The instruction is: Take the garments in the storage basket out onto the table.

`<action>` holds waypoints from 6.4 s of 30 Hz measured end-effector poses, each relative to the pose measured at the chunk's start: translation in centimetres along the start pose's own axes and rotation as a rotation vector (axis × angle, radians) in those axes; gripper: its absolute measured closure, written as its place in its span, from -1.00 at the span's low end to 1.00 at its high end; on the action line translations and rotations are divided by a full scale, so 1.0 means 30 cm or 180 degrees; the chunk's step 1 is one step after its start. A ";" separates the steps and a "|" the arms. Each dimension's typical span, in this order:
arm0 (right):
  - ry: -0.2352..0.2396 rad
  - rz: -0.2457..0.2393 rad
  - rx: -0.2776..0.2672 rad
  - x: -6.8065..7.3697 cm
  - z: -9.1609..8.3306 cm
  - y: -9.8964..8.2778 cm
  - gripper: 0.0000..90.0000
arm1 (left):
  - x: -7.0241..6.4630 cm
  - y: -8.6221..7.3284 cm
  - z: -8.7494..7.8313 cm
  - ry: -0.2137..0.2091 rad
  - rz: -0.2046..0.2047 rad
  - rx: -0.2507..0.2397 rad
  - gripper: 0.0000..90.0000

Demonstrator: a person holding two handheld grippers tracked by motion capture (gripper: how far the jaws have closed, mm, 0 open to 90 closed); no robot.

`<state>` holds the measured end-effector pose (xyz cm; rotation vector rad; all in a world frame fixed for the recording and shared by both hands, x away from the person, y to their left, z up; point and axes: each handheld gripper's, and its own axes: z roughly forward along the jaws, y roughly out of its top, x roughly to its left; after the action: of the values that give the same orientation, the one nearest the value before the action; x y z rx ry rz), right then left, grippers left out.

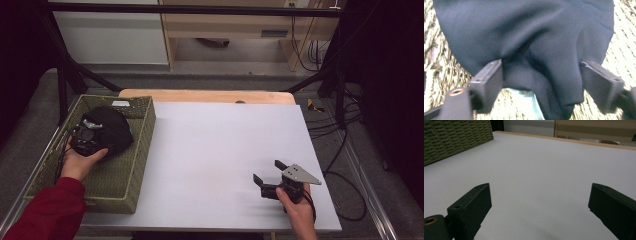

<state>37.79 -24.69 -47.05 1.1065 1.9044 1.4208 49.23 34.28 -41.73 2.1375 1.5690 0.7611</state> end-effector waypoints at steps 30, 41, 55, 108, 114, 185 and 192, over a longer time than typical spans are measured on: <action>0.0006 -0.0006 0.0001 0.000 0.001 0.001 -0.89 | 0.080 0.056 -0.145 -0.0768 -0.0558 -0.0520 0.82; 0.0006 0.0001 -0.0006 0.000 0.000 0.001 -0.89 | 0.110 0.099 -0.232 -0.0820 -0.0685 -0.0809 0.84; 0.0010 0.0002 -0.0005 -0.001 0.001 0.000 -0.89 | 0.092 0.153 -0.295 -0.0910 -0.0686 -0.1052 0.85; 0.0012 0.0021 -0.0015 -0.003 -0.001 0.000 -0.89 | 0.078 0.340 -0.578 -0.1056 -0.0771 -0.1871 0.86; 0.0012 0.0021 -0.0017 -0.003 -0.001 0.001 -0.89 | 0.070 0.361 -0.615 -0.1084 -0.0776 -0.1994 0.86; 0.0038 0.0023 -0.0023 -0.005 -0.003 0.001 -0.89 | -0.296 0.525 -0.602 -0.1843 -0.0521 -0.2017 0.86; 0.0041 0.0016 -0.0021 -0.005 -0.003 0.001 -0.90 | -0.333 0.530 -0.584 -0.1893 -0.0478 -0.1983 0.86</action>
<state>37.81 -24.86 -47.00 1.1024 1.9058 1.4391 47.85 19.70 -20.63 1.5626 0.9916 0.4225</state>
